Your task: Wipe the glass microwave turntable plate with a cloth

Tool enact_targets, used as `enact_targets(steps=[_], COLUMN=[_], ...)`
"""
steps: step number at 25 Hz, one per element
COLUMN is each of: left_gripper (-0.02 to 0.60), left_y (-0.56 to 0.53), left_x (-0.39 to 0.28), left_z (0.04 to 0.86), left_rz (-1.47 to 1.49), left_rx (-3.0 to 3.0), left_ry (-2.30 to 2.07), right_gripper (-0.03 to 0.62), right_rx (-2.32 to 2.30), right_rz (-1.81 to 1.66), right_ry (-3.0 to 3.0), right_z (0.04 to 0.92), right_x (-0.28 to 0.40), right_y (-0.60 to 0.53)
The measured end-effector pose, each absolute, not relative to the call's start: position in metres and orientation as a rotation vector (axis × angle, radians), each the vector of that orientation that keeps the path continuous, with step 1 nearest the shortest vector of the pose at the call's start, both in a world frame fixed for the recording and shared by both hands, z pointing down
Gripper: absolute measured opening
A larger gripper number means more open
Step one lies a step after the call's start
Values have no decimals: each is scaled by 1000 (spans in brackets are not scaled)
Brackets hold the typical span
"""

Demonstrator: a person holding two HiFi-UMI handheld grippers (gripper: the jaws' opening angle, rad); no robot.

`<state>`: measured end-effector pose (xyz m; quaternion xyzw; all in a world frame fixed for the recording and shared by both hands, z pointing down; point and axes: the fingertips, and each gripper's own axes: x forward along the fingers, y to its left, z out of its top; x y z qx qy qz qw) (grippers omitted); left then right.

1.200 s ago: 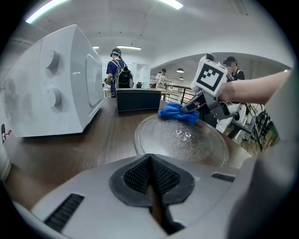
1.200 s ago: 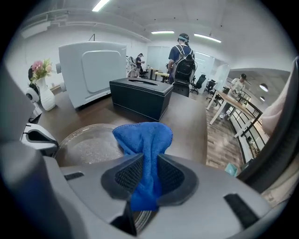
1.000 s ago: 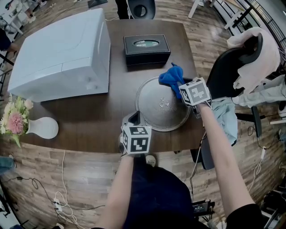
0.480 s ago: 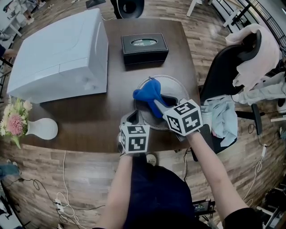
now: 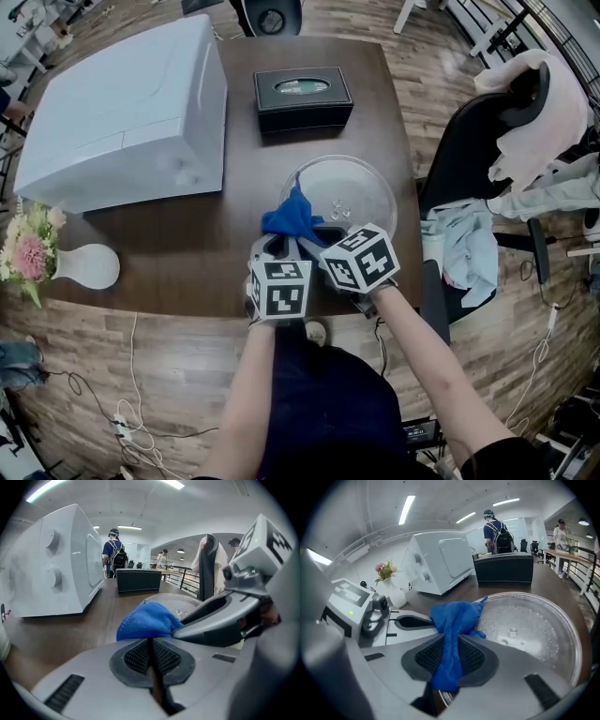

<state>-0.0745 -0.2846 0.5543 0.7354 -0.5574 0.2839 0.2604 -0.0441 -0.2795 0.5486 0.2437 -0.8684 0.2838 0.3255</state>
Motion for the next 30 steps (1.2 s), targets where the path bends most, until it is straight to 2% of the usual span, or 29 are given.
enact_targets(steps=[9,30], left_gripper=[2,2], left_y=[-284,-284], left_x=[-74,-69], left_z=[555,553], left_rz=[769,781], left_rx=[1997,2043], left_ry=[-1506,-1483], right_gripper=[74,74], right_rx=[683,835], right_rz=[634,584], right_ry=[-2237,-2104], right_z=[553,553], right_x=[-33,43], right_y=[-288,-343])
